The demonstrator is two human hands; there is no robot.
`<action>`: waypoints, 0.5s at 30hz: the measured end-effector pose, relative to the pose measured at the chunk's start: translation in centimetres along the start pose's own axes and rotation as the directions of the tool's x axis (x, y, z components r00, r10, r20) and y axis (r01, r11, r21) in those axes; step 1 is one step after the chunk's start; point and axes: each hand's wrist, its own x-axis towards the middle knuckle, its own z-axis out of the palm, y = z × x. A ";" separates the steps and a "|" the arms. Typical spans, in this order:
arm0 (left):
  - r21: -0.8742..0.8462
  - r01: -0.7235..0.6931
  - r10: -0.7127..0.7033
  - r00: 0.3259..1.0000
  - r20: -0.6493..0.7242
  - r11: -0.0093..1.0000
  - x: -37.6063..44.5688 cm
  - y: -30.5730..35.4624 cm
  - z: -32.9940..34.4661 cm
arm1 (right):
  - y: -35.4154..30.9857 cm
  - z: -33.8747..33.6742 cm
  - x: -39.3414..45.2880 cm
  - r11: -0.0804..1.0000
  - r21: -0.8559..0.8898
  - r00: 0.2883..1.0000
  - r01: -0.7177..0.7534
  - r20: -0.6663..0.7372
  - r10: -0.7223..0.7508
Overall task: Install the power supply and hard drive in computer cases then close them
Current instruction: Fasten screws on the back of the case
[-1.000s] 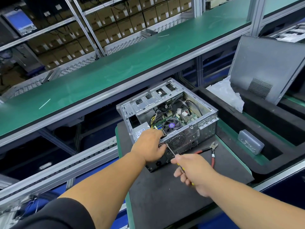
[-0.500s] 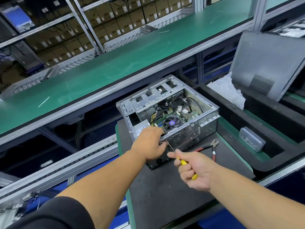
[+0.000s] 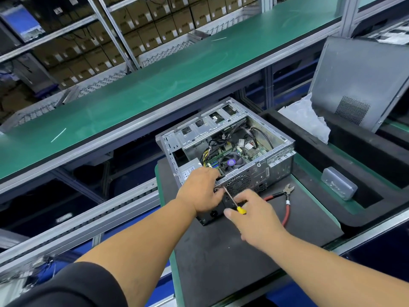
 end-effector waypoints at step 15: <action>-0.003 -0.018 0.018 1.000 -0.022 1.000 0.0 -0.2 0.2 | 1.1 -1.0 0.5 1.000 0.000 0.999 -0.029 -0.028 0.029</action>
